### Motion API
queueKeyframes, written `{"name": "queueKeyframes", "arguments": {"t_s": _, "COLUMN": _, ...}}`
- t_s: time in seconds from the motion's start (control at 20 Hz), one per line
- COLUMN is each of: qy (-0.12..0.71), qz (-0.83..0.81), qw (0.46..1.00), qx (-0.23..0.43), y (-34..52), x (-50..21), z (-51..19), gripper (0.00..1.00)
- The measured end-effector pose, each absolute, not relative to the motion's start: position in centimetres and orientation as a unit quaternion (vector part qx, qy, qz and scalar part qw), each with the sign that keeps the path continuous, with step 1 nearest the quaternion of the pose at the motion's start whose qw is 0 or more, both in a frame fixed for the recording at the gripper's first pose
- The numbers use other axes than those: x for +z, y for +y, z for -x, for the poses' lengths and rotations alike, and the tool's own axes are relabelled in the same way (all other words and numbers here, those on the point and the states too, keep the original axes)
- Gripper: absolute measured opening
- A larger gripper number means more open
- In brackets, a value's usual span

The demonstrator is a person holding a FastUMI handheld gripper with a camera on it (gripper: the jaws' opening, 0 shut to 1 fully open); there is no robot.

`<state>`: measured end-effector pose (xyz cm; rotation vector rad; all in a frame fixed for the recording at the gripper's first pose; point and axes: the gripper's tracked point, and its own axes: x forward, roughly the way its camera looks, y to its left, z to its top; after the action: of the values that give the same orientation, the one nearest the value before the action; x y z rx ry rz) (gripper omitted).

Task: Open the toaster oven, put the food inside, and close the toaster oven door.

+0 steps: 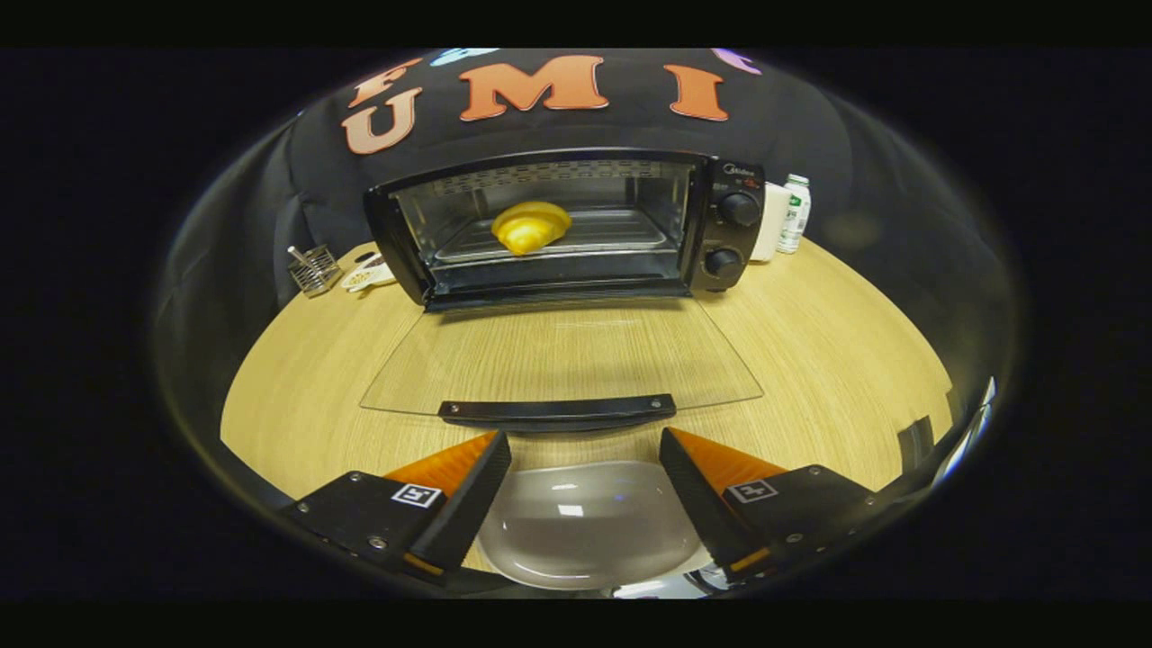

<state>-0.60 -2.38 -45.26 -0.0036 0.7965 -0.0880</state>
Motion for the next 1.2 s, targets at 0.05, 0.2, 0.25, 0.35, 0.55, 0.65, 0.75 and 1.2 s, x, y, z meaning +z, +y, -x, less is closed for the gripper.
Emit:
{"name": "queueKeyframes", "arguments": {"t_s": 0.05, "qy": 0.389, "qz": 0.005, "qw": 0.92, "qx": -0.043, "y": -2.3, "x": -45.5, "z": 0.4, "gripper": 0.99}}
{"name": "queueKeyframes", "arguments": {"t_s": 0.2, "qy": 0.388, "qz": 0.002, "qw": 0.921, "qx": -0.041, "y": -1.9, "x": -45.7, "z": 0.0, "gripper": 1.0}}
{"name": "queueKeyframes", "arguments": {"t_s": 0.25, "qy": 0.39, "qz": 0.004, "qw": 0.92, "qx": -0.04, "y": -1.9, "x": -45.9, "z": -0.1, "gripper": 0.99}}
{"name": "queueKeyframes", "arguments": {"t_s": 0.35, "qy": 0.39, "qz": 0.008, "qw": 0.92, "qx": -0.04, "y": -2.0, "x": -45.6, "z": -0.1, "gripper": 0.99}}
{"name": "queueKeyframes", "arguments": {"t_s": 0.55, "qy": 0.381, "qz": 0.009, "qw": 0.924, "qx": -0.036, "y": -1.8, "x": -44.1, "z": -0.4, "gripper": 0.99}}
{"name": "queueKeyframes", "arguments": {"t_s": 0.65, "qy": 0.373, "qz": 0.007, "qw": 0.927, "qx": -0.036, "y": -1.8, "x": -43.0, "z": -0.6, "gripper": 0.99}}
{"name": "queueKeyframes", "arguments": {"t_s": 0.75, "qy": 0.366, "qz": 0.006, "qw": 0.93, "qx": -0.035, "y": -1.8, "x": -41.9, "z": -0.8, "gripper": 0.99}}
{"name": "queueKeyframes", "arguments": {"t_s": 1.2, "qy": 0.324, "qz": -0.006, "qw": 0.945, "qx": -0.038, "y": -1.3, "x": -36.6, "z": -3.4, "gripper": 0.99}}
